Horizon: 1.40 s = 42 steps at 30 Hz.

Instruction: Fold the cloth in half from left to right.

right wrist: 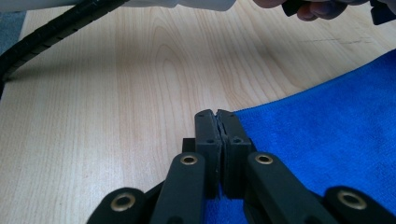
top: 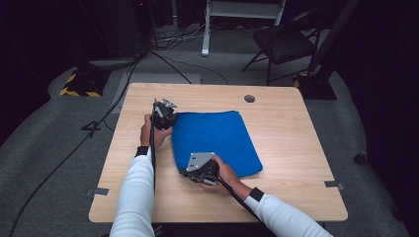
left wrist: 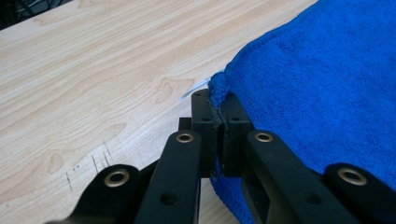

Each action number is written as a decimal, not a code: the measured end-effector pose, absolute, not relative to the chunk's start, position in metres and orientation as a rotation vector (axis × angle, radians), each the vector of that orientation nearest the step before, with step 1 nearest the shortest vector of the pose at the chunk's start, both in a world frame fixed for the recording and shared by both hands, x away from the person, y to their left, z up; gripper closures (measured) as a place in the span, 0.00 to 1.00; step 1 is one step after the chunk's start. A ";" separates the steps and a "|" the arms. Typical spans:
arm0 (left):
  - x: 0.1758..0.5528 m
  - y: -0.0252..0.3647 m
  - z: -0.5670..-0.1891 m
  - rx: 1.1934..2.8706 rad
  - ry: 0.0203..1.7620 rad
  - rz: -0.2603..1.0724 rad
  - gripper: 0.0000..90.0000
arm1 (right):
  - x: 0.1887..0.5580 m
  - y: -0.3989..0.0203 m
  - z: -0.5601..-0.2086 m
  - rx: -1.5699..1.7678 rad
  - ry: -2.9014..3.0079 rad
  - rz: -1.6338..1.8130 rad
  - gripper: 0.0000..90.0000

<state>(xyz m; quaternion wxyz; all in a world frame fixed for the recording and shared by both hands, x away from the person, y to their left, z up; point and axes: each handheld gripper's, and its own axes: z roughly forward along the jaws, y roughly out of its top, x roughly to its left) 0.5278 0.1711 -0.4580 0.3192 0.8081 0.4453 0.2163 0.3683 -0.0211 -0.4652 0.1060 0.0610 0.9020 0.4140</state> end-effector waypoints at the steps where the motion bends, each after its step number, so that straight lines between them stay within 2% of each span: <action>1: 0.528 0.169 -0.458 2.118 1.176 0.570 0.97 | 0.368 -0.023 -0.464 0.186 2.653 1.223 0.98; 18: 0.538 0.130 -0.447 2.137 1.131 0.577 0.96 | 0.377 -0.082 -0.440 0.341 2.554 1.276 0.98; 42: 0.550 0.071 -0.428 2.104 1.098 0.610 0.94 | 0.380 -0.157 -0.432 0.500 2.472 1.246 0.98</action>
